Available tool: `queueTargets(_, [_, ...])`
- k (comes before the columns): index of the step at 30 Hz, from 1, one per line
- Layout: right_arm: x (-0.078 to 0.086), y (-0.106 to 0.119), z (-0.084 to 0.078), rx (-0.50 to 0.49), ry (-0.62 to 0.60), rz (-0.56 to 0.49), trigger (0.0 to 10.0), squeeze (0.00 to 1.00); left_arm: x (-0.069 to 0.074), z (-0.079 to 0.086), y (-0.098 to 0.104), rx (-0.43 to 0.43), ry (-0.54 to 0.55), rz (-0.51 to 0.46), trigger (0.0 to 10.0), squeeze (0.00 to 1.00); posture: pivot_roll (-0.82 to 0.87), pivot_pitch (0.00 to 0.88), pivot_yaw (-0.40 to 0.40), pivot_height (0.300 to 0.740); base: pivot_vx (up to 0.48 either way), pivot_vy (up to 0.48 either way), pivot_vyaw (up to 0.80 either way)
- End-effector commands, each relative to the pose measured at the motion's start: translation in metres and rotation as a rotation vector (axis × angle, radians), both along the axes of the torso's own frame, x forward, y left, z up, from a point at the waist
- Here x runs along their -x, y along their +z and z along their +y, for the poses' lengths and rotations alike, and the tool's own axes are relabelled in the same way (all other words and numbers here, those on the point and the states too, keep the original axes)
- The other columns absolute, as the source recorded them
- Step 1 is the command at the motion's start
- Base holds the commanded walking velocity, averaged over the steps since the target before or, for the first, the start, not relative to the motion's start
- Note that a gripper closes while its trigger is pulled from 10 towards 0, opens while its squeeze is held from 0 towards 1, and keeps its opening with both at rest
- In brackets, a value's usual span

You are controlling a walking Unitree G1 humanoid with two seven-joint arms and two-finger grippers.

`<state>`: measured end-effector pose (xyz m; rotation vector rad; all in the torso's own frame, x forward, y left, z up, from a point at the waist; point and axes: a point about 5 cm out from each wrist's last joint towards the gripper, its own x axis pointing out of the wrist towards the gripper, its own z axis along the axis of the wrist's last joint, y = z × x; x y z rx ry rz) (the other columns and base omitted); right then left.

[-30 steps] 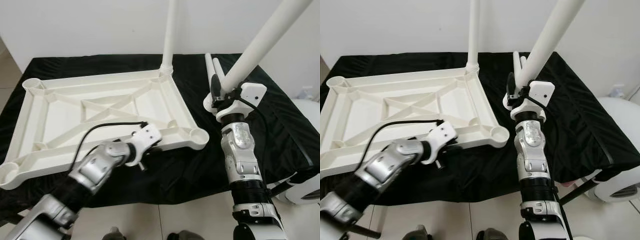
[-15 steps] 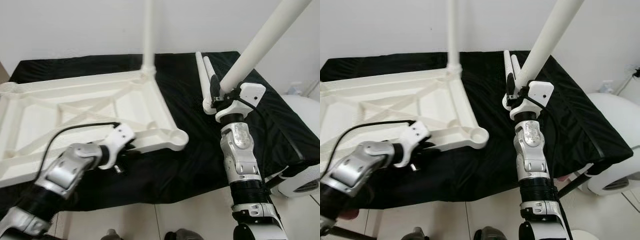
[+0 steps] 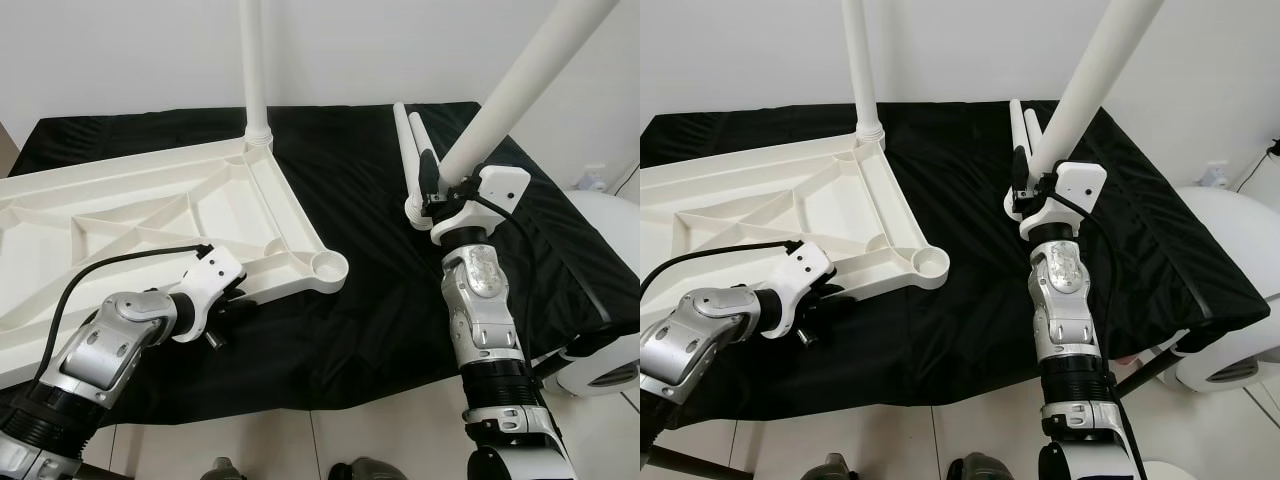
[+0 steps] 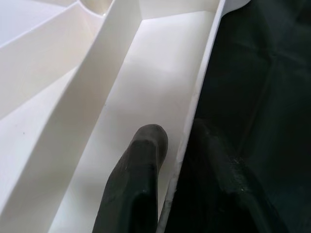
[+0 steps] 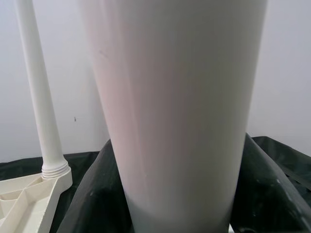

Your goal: Building children table

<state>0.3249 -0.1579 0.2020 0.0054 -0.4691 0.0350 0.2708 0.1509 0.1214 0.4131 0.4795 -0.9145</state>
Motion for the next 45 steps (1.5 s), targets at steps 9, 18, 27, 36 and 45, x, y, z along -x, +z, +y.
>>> queueTargets(9, [-0.002, 0.006, -0.004, 0.012, -0.010, -0.020, 10.0, 0.00, 0.015, -0.024, 0.013, 0.052, -0.145, -0.029, 10.0, 0.00, 0.02, 0.013, -0.035, 0.740, 0.000, 0.000, 0.00])
queueTargets(18, [-0.004, 0.008, -0.001, 0.016, -0.002, -0.026, 10.0, 0.00, 0.008, -0.016, 0.011, 0.006, -0.094, -0.036, 10.0, 0.36, 0.02, 0.006, -0.040, 0.740, 0.000, 0.000, 0.00])
queueTargets(27, [-0.006, 0.008, -0.001, 0.024, 0.009, -0.025, 10.0, 0.00, -0.001, -0.039, 0.036, 0.147, -0.109, -0.099, 10.0, 0.00, 0.02, 0.004, -0.049, 0.740, 0.000, 0.000, 0.00])
queueTargets(36, [-0.007, 0.003, 0.003, 0.013, 0.048, 0.009, 10.0, 0.00, -0.024, -0.075, 0.021, 0.221, -0.007, -0.090, 10.0, 0.00, 0.02, 0.001, -0.052, 0.740, 0.000, 0.000, 0.00])
queueTargets(45, [-0.004, -0.003, 0.003, 0.004, 0.061, 0.035, 10.0, 0.00, -0.015, -0.085, 0.020, 0.256, -0.072, -0.136, 10.0, 0.00, 0.03, 0.000, -0.050, 0.740, 0.000, 0.000, 0.00])
